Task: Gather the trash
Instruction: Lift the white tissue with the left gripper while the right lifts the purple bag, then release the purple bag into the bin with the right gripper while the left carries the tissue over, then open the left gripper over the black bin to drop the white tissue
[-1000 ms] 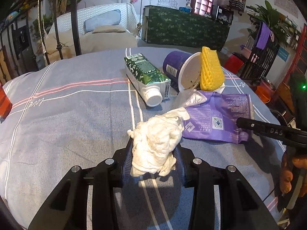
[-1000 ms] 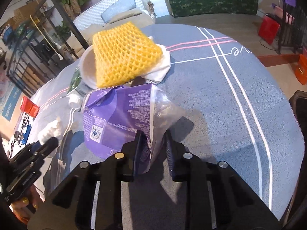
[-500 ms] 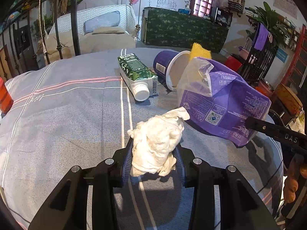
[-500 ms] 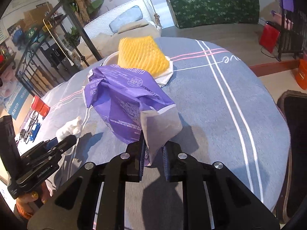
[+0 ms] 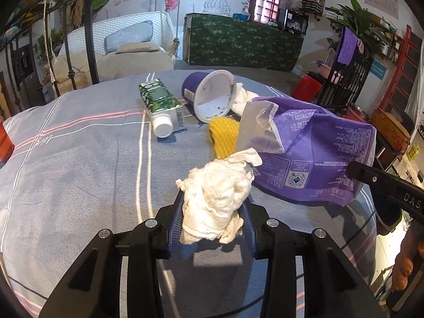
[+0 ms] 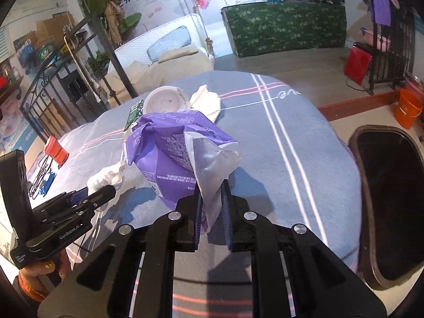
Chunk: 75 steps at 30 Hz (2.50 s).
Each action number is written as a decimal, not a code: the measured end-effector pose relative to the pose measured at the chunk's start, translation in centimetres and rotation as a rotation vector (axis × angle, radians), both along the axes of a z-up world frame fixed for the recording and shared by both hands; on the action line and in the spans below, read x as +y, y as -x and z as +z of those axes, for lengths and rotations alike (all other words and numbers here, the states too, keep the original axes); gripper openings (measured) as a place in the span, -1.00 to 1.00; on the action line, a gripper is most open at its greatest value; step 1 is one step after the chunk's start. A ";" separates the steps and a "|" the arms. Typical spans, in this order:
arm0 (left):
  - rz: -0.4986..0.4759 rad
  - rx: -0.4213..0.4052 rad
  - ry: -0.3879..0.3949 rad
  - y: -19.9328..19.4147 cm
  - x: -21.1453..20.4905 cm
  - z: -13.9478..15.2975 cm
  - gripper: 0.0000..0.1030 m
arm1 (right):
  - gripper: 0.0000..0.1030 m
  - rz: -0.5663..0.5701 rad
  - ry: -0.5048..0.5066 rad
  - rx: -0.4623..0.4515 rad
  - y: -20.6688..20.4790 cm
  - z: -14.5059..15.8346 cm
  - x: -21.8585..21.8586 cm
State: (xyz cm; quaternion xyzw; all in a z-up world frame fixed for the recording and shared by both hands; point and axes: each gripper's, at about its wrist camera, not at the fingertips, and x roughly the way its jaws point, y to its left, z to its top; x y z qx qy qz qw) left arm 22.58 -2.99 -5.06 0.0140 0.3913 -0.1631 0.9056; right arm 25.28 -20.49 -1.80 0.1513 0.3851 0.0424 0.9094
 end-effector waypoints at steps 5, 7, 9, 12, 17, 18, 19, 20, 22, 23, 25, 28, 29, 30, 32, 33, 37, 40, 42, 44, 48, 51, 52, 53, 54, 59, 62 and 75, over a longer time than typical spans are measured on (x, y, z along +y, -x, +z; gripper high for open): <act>-0.037 -0.003 0.008 0.6 -1.9 0.1 -0.25 | -0.72 -0.049 0.001 -0.014 2.0 0.2 -1.9; -0.054 -0.006 0.008 0.8 -2.7 0.1 -0.26 | -0.72 -0.072 -0.004 -0.024 2.7 0.5 -2.7; -0.072 -0.016 0.007 1.1 -3.5 0.2 -0.25 | -0.72 -0.094 -0.003 -0.034 3.5 0.7 -3.7; -0.099 -0.025 0.009 1.3 -4.5 0.5 -0.25 | -0.72 -0.127 -0.008 -0.047 4.5 0.9 -5.1; -0.147 -0.027 0.030 1.6 -6.4 0.9 -0.25 | -0.72 -0.190 -0.009 -0.069 6.2 1.2 -7.4; -0.163 -0.027 0.034 1.7 -6.9 1.0 -0.25 | -0.72 -0.201 -0.008 -0.072 6.3 1.3 -7.8; -0.176 -0.027 0.033 1.7 -7.4 1.0 -0.25 | -0.72 -0.219 -0.007 -0.077 6.7 1.4 -8.4; -0.187 -0.029 0.032 1.8 -7.8 1.0 -0.25 | -0.72 -0.240 -0.007 -0.083 7.1 1.5 -9.1; -0.213 -0.037 0.033 2.2 -8.9 1.2 -0.26 | -0.72 -0.276 -0.004 -0.093 7.9 1.8 -10.2; -0.227 -0.042 0.035 2.4 -9.6 1.3 -0.25 | -0.72 -0.291 -0.001 -0.096 8.2 1.8 -10.7; -0.256 -0.051 0.037 2.6 -10.7 1.5 -0.25 | -0.72 -0.341 0.006 -0.103 9.0 2.0 -12.4; -0.303 -0.063 0.042 3.1 -12.7 1.8 -0.25 | -0.72 -0.412 0.027 -0.105 10.1 1.9 -14.7; -0.315 -0.067 0.045 3.4 -13.0 1.9 -0.26 | -0.72 -0.442 0.043 -0.103 10.5 1.7 -15.5; -0.335 -0.073 0.046 3.6 -13.7 2.0 -0.25 | -0.72 -0.463 0.051 -0.101 10.7 1.6 -16.0; -0.367 -0.079 0.044 4.0 -14.9 2.1 -0.25 | -0.72 -0.512 0.067 -0.084 11.2 1.0 -17.5; -0.387 -0.081 0.044 4.2 -15.6 2.2 -0.25 | -0.72 -0.530 0.075 -0.074 11.3 0.7 -18.0; -0.446 -0.085 0.050 4.6 -17.7 2.4 -0.25 | -0.72 -0.602 0.107 -0.022 11.9 -0.8 -19.9; -0.485 -0.090 0.046 5.1 -19.3 2.4 -0.25 | -0.71 -0.629 0.116 0.021 12.0 -2.0 -20.9; -0.510 -0.083 0.045 5.3 -20.2 2.2 -0.25 | -0.71 -0.645 0.114 0.045 12.0 -2.8 -21.4; -0.528 -0.074 0.045 5.4 -20.8 1.9 -0.25 | -0.70 -0.654 0.112 0.067 11.9 -3.6 -21.8; -0.559 -0.042 0.042 5.6 -22.1 1.1 -0.25 | -0.49 -0.675 0.101 0.095 11.6 -5.2 -22.4; -0.570 -0.023 0.038 5.7 -22.8 0.6 -0.25 | -0.20 -0.685 0.096 0.104 11.7 -5.8 -22.6; -0.572 -0.019 0.039 5.7 -22.9 0.6 -0.25 | -0.20 -0.685 0.089 0.099 11.9 -5.8 -22.6; -0.575 -0.014 0.039 5.7 -23.1 0.5 -0.25 | -0.20 -0.683 0.087 0.095 12.0 -5.8 -22.5; -0.581 -0.007 0.035 5.6 -23.4 0.3 -0.25 | -0.19 -0.683 0.086 0.090 12.1 -5.7 -22.5; -0.611 0.027 0.029 5.2 -25.3 -0.3 -0.25 | -0.12 -0.695 0.086 0.062 13.2 -4.8 -22.5; -0.624 0.032 0.020 4.9 -26.6 -0.5 -0.25 | -0.08 -0.709 0.089 0.050 14.0 -4.3 -22.7; -0.684 0.079 0.005 5.0 -31.9 -1.5 -0.25 | -0.08 -0.791 0.105 0.036 17.2 -3.3 -24.0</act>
